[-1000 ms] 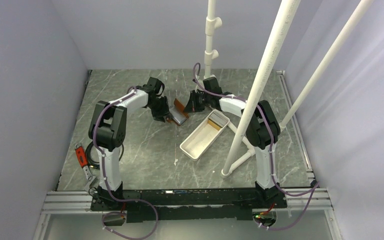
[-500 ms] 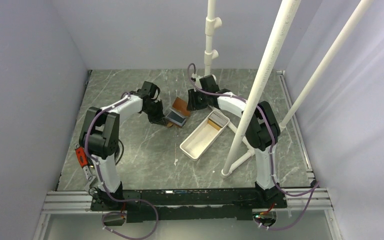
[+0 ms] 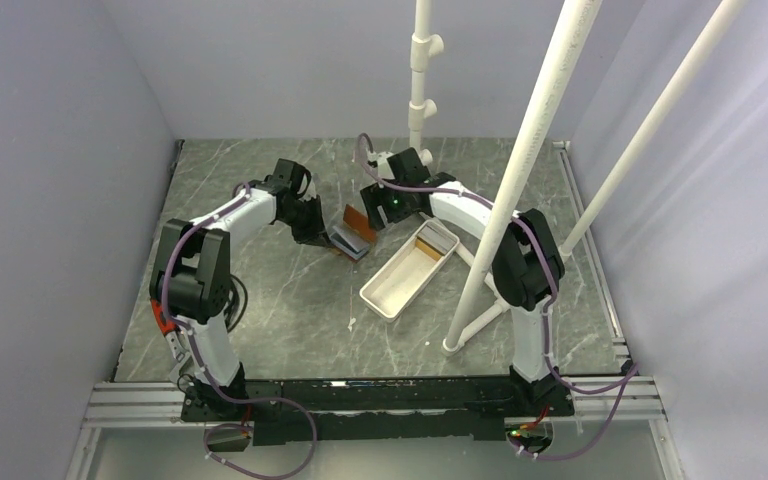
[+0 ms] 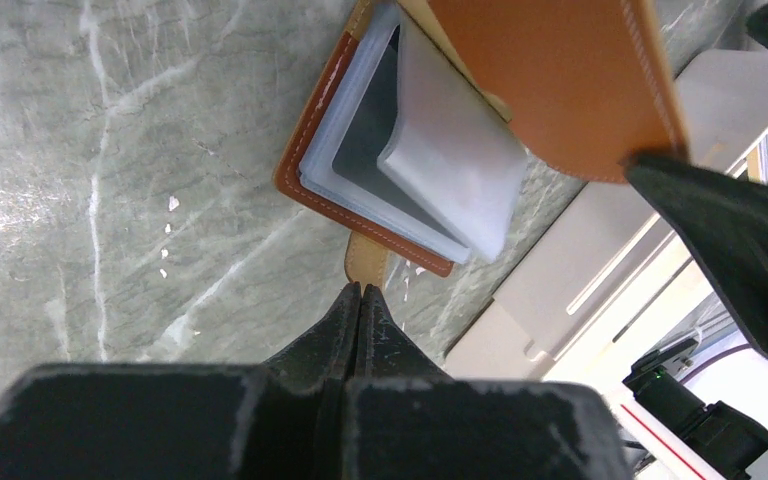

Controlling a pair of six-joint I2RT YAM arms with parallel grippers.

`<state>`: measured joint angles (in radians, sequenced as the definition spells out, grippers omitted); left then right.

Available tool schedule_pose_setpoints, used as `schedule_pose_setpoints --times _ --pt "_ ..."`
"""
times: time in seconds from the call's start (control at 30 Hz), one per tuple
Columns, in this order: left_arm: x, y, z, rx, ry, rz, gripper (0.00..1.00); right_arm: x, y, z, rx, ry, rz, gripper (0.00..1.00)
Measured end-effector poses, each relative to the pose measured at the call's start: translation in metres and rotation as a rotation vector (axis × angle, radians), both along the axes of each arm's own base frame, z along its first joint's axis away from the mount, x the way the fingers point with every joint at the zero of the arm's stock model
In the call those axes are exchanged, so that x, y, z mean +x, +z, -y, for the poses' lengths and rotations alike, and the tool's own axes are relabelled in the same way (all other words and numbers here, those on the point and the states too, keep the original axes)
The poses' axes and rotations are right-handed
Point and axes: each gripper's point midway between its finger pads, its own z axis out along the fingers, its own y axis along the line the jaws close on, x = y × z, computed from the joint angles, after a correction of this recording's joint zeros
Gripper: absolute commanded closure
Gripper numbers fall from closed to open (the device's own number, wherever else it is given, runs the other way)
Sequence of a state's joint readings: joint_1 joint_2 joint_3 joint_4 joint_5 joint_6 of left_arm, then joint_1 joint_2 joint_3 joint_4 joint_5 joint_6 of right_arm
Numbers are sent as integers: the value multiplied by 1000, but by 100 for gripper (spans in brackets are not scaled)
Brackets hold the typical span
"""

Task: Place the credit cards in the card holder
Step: Open the card holder.

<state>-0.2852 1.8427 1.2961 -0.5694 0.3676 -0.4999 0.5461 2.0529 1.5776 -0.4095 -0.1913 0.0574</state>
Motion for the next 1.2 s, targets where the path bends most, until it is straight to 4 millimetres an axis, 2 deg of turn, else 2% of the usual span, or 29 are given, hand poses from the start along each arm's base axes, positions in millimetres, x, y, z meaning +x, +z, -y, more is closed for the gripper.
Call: schedule_pose_setpoints --times 0.17,0.4,0.53,0.67,0.87,0.97,1.1,1.2 --pt "-1 3 -1 2 -14 11 100 -7 26 -13 27 46 52 21" --pt "6 25 4 -28 -34 71 100 -2 39 -15 40 44 73 21" --pt "10 32 7 -41 -44 90 100 -7 42 -20 72 68 56 32" --pt "16 41 9 -48 -49 113 100 -15 45 -29 122 102 25 39" --pt "22 53 11 -52 -59 142 100 -20 53 -44 199 158 17 29" --pt "22 54 11 -52 -64 145 100 -19 47 -48 207 169 6 32" --pt "21 53 10 -48 -70 142 100 -16 29 -53 201 176 -29 43" --pt "20 53 10 -47 -73 140 100 -19 15 -54 199 182 -63 43"
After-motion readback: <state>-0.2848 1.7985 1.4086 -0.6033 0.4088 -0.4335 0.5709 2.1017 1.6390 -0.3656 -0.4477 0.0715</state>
